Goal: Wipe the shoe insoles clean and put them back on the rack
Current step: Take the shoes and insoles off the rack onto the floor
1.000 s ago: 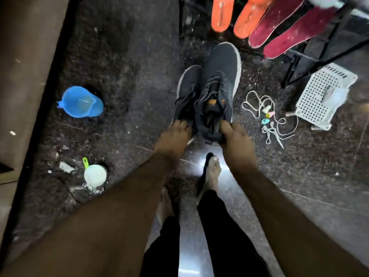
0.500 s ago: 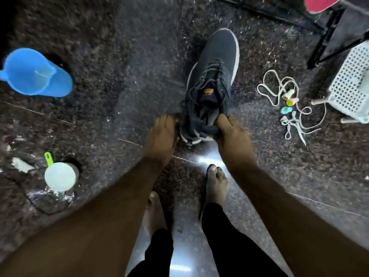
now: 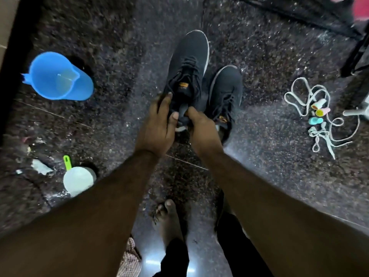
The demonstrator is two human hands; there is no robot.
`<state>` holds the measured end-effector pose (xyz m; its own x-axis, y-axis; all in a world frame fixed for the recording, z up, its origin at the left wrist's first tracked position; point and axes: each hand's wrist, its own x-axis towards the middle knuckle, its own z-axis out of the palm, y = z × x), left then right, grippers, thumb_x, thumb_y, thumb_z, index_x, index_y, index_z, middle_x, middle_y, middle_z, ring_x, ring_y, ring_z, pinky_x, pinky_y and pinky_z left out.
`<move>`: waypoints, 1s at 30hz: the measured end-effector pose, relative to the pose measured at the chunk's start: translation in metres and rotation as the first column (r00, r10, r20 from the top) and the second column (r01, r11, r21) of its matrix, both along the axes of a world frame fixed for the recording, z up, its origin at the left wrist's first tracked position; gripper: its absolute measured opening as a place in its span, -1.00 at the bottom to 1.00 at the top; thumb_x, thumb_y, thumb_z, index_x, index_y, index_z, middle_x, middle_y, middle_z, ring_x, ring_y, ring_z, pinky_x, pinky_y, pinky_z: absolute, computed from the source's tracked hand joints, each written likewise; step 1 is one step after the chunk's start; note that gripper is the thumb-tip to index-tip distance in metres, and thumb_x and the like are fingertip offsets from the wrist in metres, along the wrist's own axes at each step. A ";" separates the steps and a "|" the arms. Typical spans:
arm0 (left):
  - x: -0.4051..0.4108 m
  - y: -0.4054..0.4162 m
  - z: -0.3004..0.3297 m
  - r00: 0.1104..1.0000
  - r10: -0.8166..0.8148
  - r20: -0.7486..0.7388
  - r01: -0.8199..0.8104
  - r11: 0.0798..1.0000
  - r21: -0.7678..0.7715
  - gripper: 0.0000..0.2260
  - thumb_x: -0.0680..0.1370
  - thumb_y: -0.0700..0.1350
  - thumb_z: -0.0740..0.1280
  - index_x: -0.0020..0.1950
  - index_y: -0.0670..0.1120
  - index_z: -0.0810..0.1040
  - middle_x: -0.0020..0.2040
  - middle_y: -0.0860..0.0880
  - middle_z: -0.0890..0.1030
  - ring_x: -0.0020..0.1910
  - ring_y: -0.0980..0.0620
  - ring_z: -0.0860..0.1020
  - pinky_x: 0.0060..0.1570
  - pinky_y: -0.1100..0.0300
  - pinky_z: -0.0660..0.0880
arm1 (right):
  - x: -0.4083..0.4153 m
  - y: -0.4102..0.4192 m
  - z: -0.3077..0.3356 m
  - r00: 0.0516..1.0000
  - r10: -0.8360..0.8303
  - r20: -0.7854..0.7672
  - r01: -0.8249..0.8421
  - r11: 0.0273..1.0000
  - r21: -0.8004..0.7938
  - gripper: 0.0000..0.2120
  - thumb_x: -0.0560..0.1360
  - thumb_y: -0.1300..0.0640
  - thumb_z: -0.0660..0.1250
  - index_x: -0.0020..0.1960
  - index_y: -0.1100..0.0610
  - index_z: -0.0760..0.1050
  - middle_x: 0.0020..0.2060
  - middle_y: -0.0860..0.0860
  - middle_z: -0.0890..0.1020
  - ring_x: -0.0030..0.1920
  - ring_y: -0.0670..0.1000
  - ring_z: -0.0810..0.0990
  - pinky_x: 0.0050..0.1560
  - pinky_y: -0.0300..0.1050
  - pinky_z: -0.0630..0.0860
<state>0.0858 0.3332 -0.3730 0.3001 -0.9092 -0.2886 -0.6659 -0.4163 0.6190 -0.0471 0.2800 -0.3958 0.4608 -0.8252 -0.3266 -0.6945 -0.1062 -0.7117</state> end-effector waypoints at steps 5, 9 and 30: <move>-0.017 0.024 -0.045 0.991 0.115 -0.075 -0.100 0.978 0.183 -0.37 0.64 0.27 -0.04 0.59 -0.08 0.23 0.62 -0.13 0.12 0.53 -0.17 0.26 0.41 -0.12 0.35 | -0.005 0.016 -0.040 0.986 0.124 -0.108 -0.111 0.987 0.115 -0.61 0.56 0.30 0.20 0.37 0.11 0.42 0.14 0.18 0.62 0.14 0.21 0.59 0.01 -0.03 0.48; -0.026 0.025 -0.030 0.996 0.084 0.037 -0.089 0.975 0.202 -0.36 0.64 0.23 -0.05 0.57 -0.15 0.26 0.61 -0.18 0.15 0.52 -0.21 0.26 0.36 -0.13 0.38 | -0.012 0.026 -0.027 0.977 0.132 -0.170 -0.106 0.983 0.151 -0.44 0.51 0.34 0.27 0.46 0.03 0.33 0.16 0.20 0.54 0.12 0.26 0.56 0.05 0.06 0.54; -0.205 -0.215 0.266 0.891 -0.400 0.215 0.452 0.831 -0.324 -0.48 0.67 0.10 0.05 0.43 -0.24 0.42 0.40 -0.22 0.46 0.39 -0.21 0.42 0.37 -0.05 0.37 | -0.213 -0.138 0.283 0.886 -0.419 -0.199 0.377 0.901 -0.217 -0.53 0.49 0.25 0.30 0.38 0.10 0.35 0.30 0.16 0.32 0.04 0.31 0.59 0.06 0.19 0.56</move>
